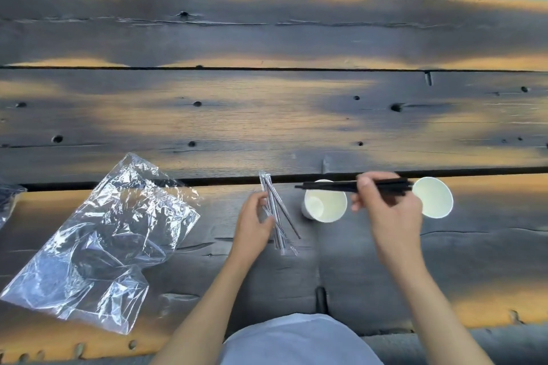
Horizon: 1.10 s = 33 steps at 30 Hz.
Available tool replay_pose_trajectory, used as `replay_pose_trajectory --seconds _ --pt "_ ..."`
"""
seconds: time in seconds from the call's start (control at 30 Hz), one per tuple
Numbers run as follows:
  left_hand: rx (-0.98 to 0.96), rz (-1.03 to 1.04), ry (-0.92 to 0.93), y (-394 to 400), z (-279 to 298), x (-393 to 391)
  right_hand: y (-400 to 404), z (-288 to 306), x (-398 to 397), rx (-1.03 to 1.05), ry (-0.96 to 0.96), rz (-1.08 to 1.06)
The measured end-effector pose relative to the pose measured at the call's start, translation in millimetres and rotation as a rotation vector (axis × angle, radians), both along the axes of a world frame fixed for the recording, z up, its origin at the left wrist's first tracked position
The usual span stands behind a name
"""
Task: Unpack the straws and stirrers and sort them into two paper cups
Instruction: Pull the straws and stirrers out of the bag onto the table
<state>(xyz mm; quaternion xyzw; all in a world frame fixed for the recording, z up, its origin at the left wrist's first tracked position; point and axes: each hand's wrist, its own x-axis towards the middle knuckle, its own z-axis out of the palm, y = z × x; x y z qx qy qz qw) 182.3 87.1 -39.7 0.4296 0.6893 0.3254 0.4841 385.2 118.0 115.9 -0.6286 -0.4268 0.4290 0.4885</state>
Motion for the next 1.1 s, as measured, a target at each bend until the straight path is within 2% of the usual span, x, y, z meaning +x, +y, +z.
replay_pose_trajectory --seconds 0.1,0.17,0.37,0.53,0.63,0.8,0.9,1.0,1.1 --pt "-0.164 0.226 0.02 6 -18 0 15 -7 28 -0.059 -0.062 0.004" --pt "-0.228 0.278 0.057 7 -26 3 19 -22 35 -0.143 -0.096 0.046" --pt "-0.33 0.305 0.069 3 -42 9 28 -61 23 -0.279 -0.172 0.151" --pt "-0.373 0.332 0.074 0 -44 12 31 -67 22 -0.275 -0.148 0.142" --pt "-0.397 0.33 0.138 6 -44 17 25 -59 29 -0.267 -0.082 0.066" --pt "-0.473 0.319 0.315 34 -25 46 4 -44 34 -0.209 0.048 -0.179" --pt "-0.511 0.239 0.459 47 -19 64 -12 -42 36 -0.192 0.114 -0.294" --pt "-0.437 0.115 0.573 44 -23 66 -29 -51 38 -0.223 0.234 -0.43" --pt "-0.344 0.054 0.571 37 -25 57 -50 -72 37 -0.324 0.32 -0.532"
